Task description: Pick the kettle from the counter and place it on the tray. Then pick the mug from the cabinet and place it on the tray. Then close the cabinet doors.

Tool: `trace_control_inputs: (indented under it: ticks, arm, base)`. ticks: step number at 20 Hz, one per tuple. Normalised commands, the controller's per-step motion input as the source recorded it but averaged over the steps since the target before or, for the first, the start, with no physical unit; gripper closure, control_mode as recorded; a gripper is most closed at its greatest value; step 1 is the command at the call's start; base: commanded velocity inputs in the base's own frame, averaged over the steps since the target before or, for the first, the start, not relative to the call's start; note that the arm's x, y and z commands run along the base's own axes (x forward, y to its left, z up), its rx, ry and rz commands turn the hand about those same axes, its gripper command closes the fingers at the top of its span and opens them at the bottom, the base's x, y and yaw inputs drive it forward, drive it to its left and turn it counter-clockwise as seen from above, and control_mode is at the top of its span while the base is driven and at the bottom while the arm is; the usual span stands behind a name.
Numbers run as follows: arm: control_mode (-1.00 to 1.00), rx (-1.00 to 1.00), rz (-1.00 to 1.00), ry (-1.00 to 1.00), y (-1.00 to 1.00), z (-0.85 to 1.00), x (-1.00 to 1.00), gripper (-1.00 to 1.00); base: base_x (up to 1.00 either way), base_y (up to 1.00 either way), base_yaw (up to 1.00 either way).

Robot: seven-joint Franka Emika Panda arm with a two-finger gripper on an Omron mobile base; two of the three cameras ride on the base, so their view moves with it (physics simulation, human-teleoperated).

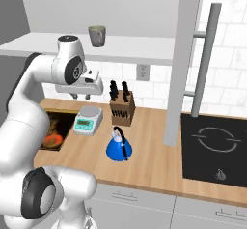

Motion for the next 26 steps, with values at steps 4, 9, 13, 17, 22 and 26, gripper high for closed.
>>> trace_control_inputs:
  ticks: [4,9,13,17,22,26]
  arm:
    - [-1.0,-0.05,0.0,0.0,-0.02,-0.08,-0.11,-1.0]
    - [-1.0,-0.01,0.0,-0.06,-0.31,-0.27,-0.45,-1.0]
    - [-1.0,0.1,0.0,-0.05,-0.73,-0.39,-0.43,-1.0]
    - [-1.0,0.13,0.0,0.0,-0.85,-0.43,-0.15,-1.0]
    - [-1.0,0.06,0.04,0.08,-0.76,-0.47,0.17,-1.0]
    - [-1.0,-0.04,0.05,0.12,-0.21,-0.38,0.53,-1.0]
  base:
    - [0.0,0.0,0.0]
    - [0.0,0.0,0.0]
    - [0.0,0.0,0.0]
    - [0.0,0.0,0.0]
    - [0.0,0.0,0.0]
    - [0.0,0.0,0.0]
